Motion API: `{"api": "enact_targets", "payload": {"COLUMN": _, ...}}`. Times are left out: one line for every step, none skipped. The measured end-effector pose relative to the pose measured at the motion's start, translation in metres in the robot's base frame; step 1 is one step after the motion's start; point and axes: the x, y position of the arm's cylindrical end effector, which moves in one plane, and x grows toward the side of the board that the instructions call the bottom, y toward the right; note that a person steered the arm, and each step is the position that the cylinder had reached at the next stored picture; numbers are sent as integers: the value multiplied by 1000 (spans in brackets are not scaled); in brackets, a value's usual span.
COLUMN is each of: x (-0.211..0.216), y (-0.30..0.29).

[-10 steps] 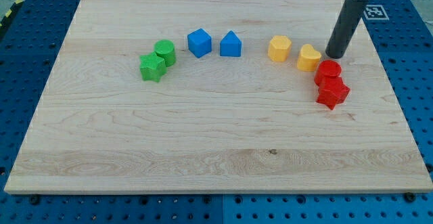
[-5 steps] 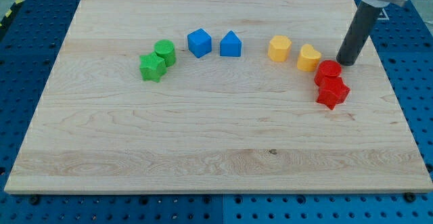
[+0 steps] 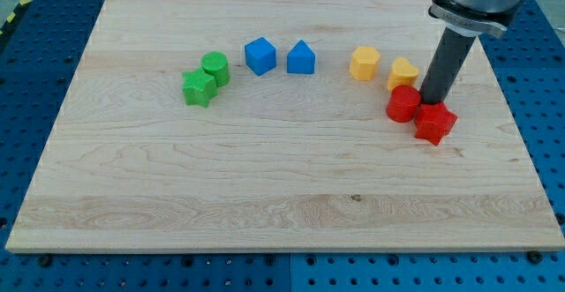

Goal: Arrange the red blocks and heart to form a line

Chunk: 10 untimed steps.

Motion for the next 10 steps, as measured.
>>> {"api": "enact_targets", "payload": {"x": 0, "y": 12}}
{"api": "enact_targets", "payload": {"x": 0, "y": 26}}
{"api": "enact_targets", "payload": {"x": 5, "y": 33}}
{"api": "enact_targets", "payload": {"x": 20, "y": 33}}
{"api": "enact_targets", "payload": {"x": 32, "y": 30}}
{"api": "enact_targets", "payload": {"x": 40, "y": 22}}
{"api": "enact_targets", "payload": {"x": 50, "y": 10}}
{"api": "enact_targets", "payload": {"x": 57, "y": 0}}
{"api": "enact_targets", "payload": {"x": 54, "y": -1}}
{"api": "enact_targets", "payload": {"x": 34, "y": 9}}
